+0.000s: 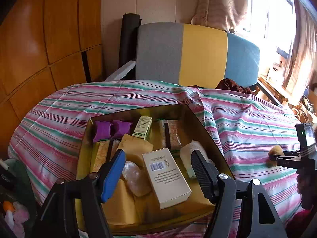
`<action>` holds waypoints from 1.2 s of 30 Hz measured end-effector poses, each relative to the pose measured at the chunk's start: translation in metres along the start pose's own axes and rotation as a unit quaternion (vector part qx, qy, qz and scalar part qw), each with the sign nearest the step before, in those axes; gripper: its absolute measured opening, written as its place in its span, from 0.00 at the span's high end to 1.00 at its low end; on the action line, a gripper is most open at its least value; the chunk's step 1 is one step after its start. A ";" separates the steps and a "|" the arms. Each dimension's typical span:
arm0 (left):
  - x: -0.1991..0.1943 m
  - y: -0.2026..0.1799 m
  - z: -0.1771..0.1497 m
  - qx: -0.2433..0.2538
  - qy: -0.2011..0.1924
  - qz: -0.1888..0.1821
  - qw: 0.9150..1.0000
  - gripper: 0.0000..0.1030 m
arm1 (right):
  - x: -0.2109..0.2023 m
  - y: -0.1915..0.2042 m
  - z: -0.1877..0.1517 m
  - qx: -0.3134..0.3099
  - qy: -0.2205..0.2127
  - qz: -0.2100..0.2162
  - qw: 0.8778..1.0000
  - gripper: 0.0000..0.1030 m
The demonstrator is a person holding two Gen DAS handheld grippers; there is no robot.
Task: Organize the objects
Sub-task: 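Carry the yellow sponge into the gold tray and open the right tool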
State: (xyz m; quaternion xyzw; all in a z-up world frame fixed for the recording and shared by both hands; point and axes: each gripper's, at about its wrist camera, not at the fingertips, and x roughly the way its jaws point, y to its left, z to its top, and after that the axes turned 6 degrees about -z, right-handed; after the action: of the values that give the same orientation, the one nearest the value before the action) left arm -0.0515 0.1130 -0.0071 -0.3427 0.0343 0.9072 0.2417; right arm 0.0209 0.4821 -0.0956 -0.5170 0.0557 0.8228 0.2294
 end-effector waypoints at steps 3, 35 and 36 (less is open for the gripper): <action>-0.007 0.009 -0.004 -0.005 -0.002 0.007 1.000 0.32 | -0.011 0.015 0.003 -0.007 -0.007 0.015 1.000 0.45; -0.015 0.093 -0.040 -0.093 0.011 0.055 0.994 0.20 | -0.035 0.293 0.068 -0.168 -0.040 0.141 0.975 0.38; -0.016 0.093 -0.040 -0.093 0.010 0.057 0.994 0.18 | -0.036 0.291 0.067 -0.165 -0.043 0.144 0.975 0.38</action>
State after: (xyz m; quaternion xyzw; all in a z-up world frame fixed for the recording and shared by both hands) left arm -0.0601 0.0154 -0.0374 -0.3698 -0.0279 0.9154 0.1563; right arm -0.1480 0.2338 -0.0753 -0.4987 -0.0169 0.8663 0.0215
